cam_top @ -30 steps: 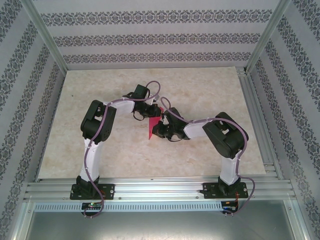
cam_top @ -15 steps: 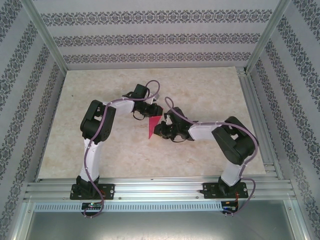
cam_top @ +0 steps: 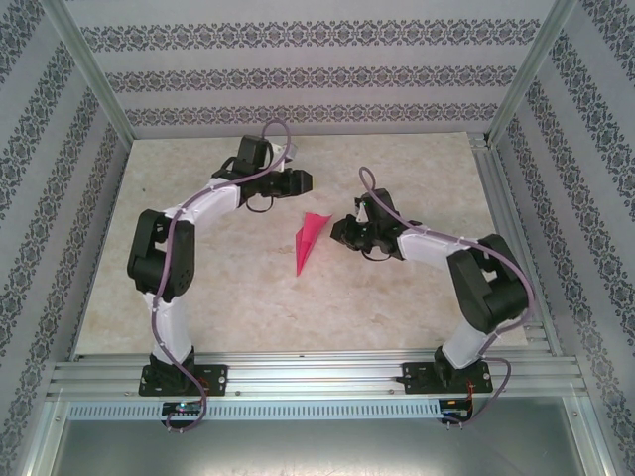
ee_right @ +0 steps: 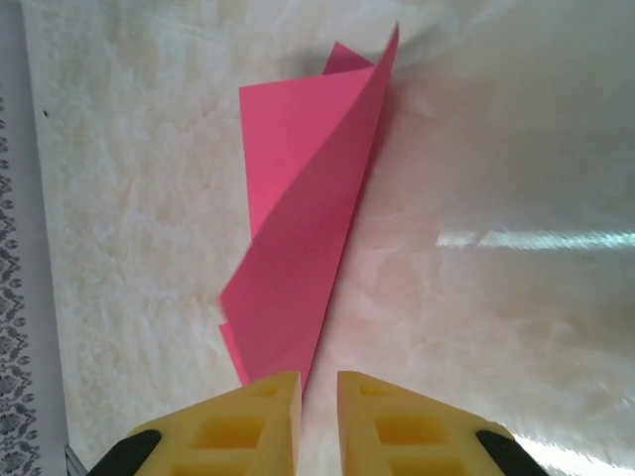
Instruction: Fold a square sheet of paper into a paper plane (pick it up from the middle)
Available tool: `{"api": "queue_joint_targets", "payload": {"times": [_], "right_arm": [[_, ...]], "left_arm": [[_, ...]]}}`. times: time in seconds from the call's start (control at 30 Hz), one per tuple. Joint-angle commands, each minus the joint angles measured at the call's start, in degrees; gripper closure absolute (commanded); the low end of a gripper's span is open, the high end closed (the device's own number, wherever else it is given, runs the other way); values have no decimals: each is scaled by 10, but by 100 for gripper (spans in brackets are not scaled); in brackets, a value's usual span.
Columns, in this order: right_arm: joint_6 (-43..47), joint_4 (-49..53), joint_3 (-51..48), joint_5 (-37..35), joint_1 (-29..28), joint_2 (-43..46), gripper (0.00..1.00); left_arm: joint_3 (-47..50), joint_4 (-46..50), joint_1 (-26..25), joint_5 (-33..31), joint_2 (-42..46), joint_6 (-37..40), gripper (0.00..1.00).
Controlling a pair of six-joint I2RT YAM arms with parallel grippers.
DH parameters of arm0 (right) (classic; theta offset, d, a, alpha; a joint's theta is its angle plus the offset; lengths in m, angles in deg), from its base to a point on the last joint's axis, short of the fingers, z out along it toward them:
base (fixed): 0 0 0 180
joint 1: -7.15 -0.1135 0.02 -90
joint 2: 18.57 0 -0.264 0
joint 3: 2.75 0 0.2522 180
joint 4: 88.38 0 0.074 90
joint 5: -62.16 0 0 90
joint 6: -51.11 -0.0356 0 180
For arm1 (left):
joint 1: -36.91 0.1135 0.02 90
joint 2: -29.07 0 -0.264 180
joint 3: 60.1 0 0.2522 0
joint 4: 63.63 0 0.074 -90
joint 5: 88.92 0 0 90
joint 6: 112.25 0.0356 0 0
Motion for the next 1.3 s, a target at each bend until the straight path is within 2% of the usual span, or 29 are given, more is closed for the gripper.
{"api": "queue_joint_targets", "payload": {"times": [0.0,0.1,0.17,0.23,0.3,0.33,0.4,0.53,0.7,0.87,1.03,1.27], "right_arm": [[6,-19,66,20,-11,-51,84],[4,-15,86,28,-12,-66,84],[3,-15,65,-13,-19,-31,77],[59,107,111,-62,-25,-4,75],[105,215,184,-106,-44,-6,70],[110,228,203,-112,-53,-11,70],[109,243,228,-129,-76,-33,66],[121,322,313,-152,-115,-106,61],[99,414,377,-263,-162,-154,58],[87,464,411,-273,-179,-204,57],[86,480,418,-298,-184,-221,57],[85,491,428,-296,-187,-239,57]], "left_arm": [[50,-18,22,-7,32,-16,55],[82,3,26,-20,63,5,50],[107,10,28,-33,80,13,47],[138,4,31,-56,102,11,48],[179,-19,46,-85,132,-15,48],[200,-37,55,-95,145,-30,45],[239,-63,75,-131,178,-52,54],[264,-49,97,-179,218,-59,53],[270,-30,103,-189,240,-48,52],[272,-27,103,-186,240,-46,51],[274,-28,104,-181,242,-44,51],[274,-25,104,-180,243,-39,51]]}}
